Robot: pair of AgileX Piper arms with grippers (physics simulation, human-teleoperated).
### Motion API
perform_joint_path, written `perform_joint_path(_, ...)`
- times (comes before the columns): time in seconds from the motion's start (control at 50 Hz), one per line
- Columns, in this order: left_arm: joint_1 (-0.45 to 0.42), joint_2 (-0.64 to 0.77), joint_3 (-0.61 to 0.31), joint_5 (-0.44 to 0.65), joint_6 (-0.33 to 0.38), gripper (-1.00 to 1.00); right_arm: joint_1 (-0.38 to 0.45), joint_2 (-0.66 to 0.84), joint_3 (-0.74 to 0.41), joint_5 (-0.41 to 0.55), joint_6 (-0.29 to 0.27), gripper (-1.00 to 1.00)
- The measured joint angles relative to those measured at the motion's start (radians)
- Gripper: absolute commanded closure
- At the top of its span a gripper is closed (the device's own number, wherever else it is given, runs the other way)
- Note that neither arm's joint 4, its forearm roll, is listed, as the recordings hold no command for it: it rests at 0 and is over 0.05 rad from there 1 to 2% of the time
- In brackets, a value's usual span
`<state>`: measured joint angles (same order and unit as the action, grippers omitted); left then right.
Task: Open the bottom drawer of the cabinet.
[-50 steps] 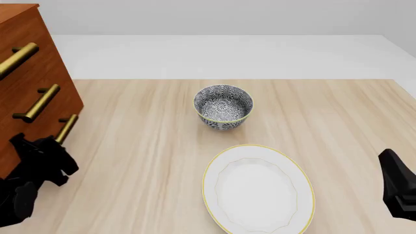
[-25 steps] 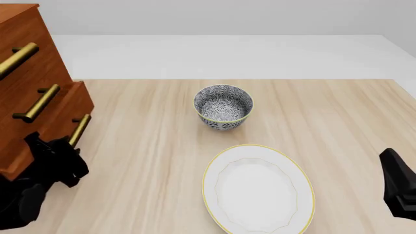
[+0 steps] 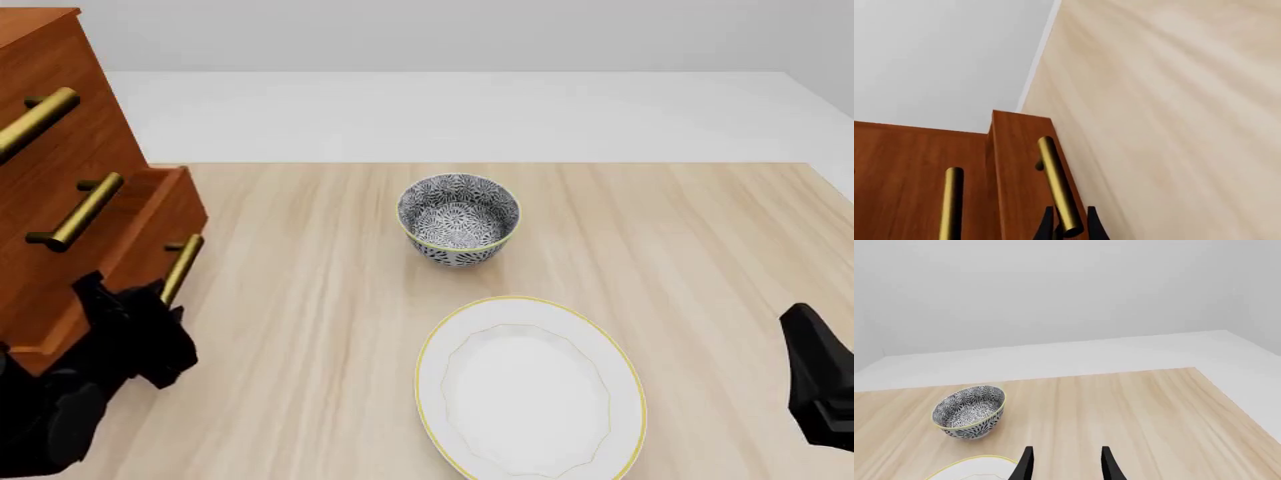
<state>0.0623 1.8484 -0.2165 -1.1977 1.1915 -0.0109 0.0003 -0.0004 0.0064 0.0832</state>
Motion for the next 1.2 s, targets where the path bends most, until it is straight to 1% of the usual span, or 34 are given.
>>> perform_joint_path(0.68,-0.105,-0.001,0.018,-0.021,0.016,1.0,-0.006,0.0,-0.008,-0.001,-0.005,-1.0)
perform_joint_path(1.2,-0.197,0.009,0.008,-0.022,0.035,1.0,-0.018,0.0,-0.01,-0.001,-0.002,-1.0)
